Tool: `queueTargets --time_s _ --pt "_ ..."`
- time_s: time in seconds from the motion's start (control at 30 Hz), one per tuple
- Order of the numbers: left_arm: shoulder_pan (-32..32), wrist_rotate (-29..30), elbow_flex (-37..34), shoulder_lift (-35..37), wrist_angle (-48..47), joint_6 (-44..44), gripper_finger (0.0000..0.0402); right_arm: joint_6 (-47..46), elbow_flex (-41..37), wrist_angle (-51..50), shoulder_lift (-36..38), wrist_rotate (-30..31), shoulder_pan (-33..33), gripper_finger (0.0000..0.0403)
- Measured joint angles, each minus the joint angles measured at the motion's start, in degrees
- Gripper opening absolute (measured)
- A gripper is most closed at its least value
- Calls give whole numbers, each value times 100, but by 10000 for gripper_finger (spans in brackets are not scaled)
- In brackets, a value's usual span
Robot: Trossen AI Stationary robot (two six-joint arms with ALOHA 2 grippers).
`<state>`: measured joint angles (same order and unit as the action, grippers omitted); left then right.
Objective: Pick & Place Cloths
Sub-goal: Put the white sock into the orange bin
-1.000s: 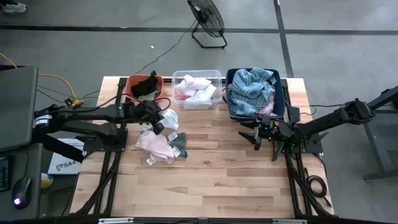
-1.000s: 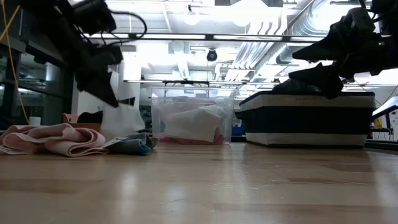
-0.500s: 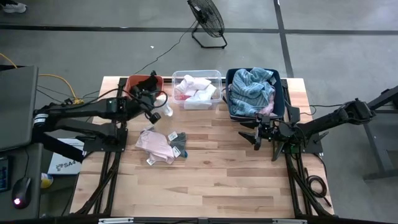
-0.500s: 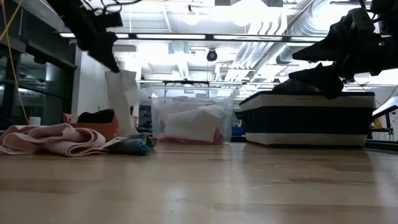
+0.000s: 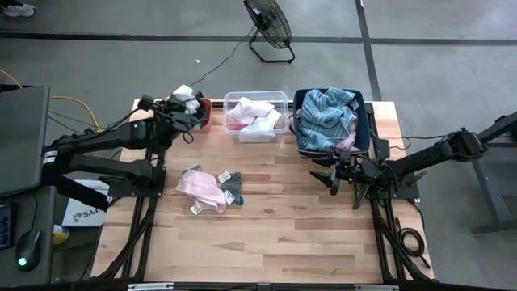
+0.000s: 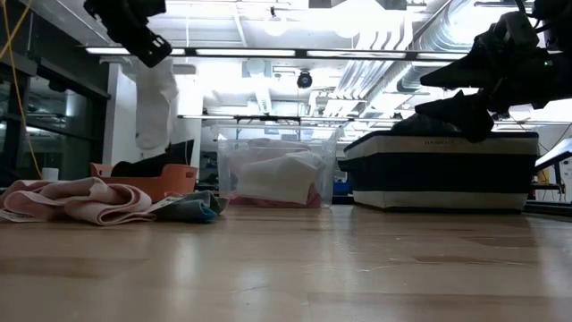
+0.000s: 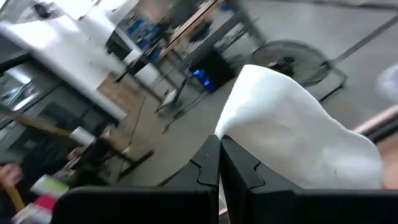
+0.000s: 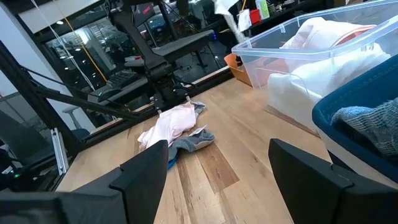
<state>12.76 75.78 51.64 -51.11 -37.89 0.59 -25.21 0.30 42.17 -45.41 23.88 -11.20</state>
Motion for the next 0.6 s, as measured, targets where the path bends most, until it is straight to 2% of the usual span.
queueTargets --time_s 0.13,0.27,0.47,0.6 --pt "522 -199 0 -158 -5 69 0 0 0 0 0 0 0 270" --pt "1030 -669 0 -509 40 132 0 0 0 0 0 0 0 270" --pt "1713 -1598 -2 -1272 49 163 0 0 0 0 0 0 0 270" --pt "2060 -1867 -2 -1862 86 62 0 0 0 0 0 0 0 270"
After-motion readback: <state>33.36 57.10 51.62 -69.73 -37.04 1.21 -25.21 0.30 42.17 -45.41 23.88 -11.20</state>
